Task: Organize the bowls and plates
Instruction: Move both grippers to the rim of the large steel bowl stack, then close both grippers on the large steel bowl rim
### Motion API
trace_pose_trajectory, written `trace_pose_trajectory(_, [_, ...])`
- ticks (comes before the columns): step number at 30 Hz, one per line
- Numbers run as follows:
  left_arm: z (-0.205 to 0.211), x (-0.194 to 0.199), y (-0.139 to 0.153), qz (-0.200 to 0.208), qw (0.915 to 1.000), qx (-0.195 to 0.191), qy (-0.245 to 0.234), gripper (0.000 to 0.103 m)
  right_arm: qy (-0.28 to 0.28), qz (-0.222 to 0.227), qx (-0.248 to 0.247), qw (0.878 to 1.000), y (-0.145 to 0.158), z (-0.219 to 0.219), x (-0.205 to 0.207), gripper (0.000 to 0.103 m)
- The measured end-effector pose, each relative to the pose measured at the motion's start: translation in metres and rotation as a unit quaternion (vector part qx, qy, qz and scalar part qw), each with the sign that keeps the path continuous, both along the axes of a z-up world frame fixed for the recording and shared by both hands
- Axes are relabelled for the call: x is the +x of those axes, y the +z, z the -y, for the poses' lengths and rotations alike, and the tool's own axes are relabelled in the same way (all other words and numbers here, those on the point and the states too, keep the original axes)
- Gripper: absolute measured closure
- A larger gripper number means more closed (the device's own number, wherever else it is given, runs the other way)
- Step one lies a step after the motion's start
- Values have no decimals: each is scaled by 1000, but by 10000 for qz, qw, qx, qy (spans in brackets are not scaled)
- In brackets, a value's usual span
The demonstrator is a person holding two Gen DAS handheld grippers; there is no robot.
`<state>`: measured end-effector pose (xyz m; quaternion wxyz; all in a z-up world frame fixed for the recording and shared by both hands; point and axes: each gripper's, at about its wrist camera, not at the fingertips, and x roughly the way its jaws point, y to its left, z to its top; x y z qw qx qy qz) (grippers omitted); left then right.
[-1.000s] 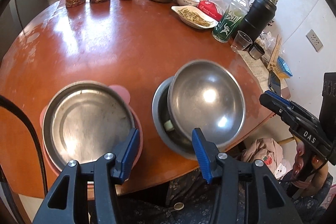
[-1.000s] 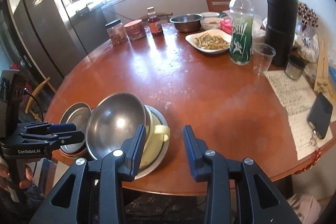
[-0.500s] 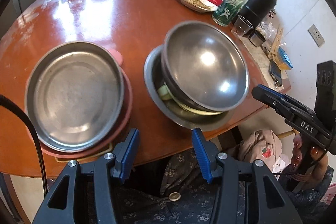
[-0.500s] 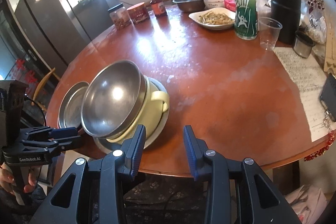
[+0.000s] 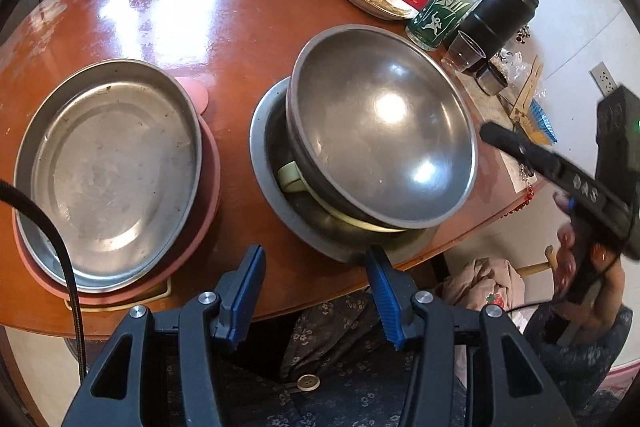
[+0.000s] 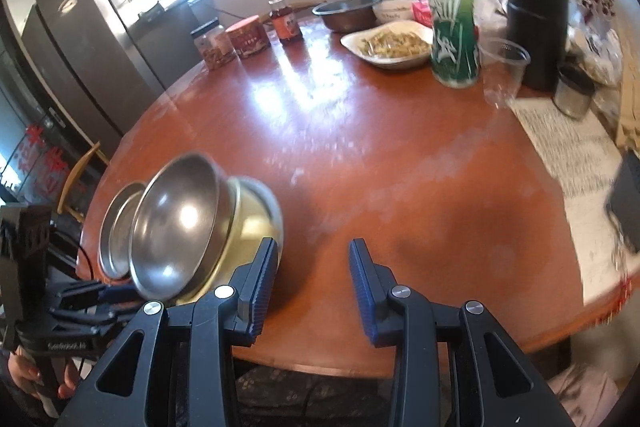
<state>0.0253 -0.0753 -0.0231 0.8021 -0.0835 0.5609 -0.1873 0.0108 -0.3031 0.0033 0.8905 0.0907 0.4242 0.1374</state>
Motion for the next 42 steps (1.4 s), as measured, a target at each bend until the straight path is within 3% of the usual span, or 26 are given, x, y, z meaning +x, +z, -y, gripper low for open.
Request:
trace_pose_trajectory(13, [7, 21, -6, -216, 9996, -173, 42, 49, 533, -396, 235, 9975, -21, -4, 69, 65])
trace_pose_trajectory(23, [11, 29, -5, -292, 9994, -96, -146, 49, 1110, -856, 457, 9891, -41, -14, 115, 65])
trace_pose_trajectory(30, [10, 36, -5, -432, 9990, 37, -143, 45, 1266, -823, 229, 9883, -40, -17, 115, 65])
trace_pose_trajectory(38, [2, 32, -3, -422, 9990, 123, 15, 43, 1342, -873, 638, 9850, -41, -7, 111, 66])
trace_pose_trajectory(42, [-4, 37, -5, -473, 9988, 75, 86, 43, 1571, -811, 584, 9825, -35, -14, 107, 66])
